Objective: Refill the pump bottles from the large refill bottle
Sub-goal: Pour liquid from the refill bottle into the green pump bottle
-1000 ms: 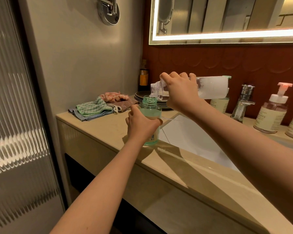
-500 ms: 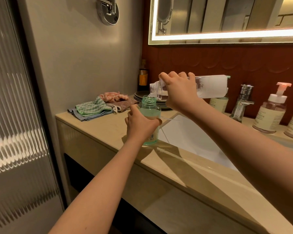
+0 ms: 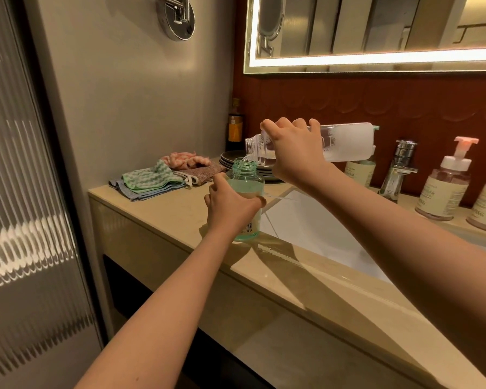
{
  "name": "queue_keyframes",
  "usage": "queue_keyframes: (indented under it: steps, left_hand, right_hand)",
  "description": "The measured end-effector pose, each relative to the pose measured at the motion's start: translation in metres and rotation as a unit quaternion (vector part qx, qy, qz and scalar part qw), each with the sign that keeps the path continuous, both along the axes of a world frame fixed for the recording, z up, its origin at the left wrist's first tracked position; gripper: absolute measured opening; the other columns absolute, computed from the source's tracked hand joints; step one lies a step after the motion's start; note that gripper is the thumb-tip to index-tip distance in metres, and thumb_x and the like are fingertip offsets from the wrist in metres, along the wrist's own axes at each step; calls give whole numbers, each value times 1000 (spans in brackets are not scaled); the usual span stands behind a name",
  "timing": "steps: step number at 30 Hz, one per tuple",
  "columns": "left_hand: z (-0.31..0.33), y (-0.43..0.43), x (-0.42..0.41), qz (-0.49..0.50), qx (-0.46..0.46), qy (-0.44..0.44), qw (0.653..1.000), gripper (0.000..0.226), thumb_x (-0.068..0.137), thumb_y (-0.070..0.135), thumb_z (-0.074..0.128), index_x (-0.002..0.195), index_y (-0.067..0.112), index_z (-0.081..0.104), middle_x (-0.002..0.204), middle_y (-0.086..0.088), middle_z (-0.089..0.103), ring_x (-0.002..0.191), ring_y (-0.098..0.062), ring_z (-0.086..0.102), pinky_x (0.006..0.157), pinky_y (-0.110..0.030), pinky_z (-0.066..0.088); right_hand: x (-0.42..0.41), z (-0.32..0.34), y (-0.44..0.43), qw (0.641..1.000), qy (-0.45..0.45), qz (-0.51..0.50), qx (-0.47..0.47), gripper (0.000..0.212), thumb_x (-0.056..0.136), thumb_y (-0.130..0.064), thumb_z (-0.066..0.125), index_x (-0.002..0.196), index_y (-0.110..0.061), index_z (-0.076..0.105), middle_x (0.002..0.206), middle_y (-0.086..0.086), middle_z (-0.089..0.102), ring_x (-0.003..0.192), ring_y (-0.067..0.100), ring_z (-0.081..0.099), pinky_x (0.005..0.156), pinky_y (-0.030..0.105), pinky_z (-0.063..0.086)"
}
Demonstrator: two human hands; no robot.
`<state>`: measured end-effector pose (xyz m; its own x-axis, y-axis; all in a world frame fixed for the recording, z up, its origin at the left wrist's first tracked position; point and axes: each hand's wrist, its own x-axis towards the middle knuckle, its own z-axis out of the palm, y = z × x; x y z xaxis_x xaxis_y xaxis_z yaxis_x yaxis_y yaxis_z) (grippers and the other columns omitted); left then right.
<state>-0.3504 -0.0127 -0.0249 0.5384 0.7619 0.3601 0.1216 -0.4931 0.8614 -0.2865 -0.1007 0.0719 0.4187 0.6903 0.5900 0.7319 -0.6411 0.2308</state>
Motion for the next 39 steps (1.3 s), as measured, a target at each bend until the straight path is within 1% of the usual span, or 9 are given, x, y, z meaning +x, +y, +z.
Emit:
queue_keyframes:
  steps: [3,9,15,22,25,30,39]
  left_hand:
    - [0,0,0,0,-1,1,1000,73,72,28,74,128,13,29,129,-11,42,121,-27,36,86,-34,36]
    - [2,-1,-1,2,-4,9,1000,74,72,29,74,127,13,29,129,-12,41,122,-29,35,92,-39,38]
    - [2,-2,-1,4,-5,13,1000,72,72,29,74,125,12,29,130,-13,41,123,-30,34,93,-38,36]
    - [2,-2,-1,0,-8,12,1000,72,73,28,74,126,12,29,130,-12,40,123,-29,33,93,-39,37]
    - [2,-2,-1,-1,-7,10,1000,72,73,28,74,126,12,29,131,-12,40,124,-29,33,92,-38,36]
    - [2,-2,-1,-2,-11,8,1000,70,73,28,74,124,13,29,129,-12,41,122,-28,34,85,-34,33]
    - [1,-1,0,0,-8,10,1000,71,73,27,74,125,13,28,129,-12,41,122,-28,34,86,-34,34]
  right_hand:
    - [0,0,0,1000,0,0,-1,67,83,-14,64,140,-21,30,130,9,48,124,32,41,109,51,21]
    - [1,0,1,1000,-1,1,-2,67,82,-11,63,140,-21,31,130,9,48,123,33,41,109,52,21]
    - [3,-1,1,1000,-7,4,3,65,80,-9,62,137,-21,34,126,8,49,120,33,42,108,52,21]
    - [3,0,2,1000,-11,5,0,66,82,-11,63,139,-21,32,128,8,48,123,33,41,109,52,20]
    - [3,-1,2,1000,-10,6,2,66,81,-10,63,139,-21,32,128,8,48,123,33,41,110,52,19]
    - [3,-1,3,1000,-17,8,3,65,82,-10,62,139,-22,32,128,8,48,123,33,41,110,52,18]
    - [3,0,3,1000,-20,9,1,67,83,-11,62,141,-22,31,131,9,47,125,32,40,112,52,17]
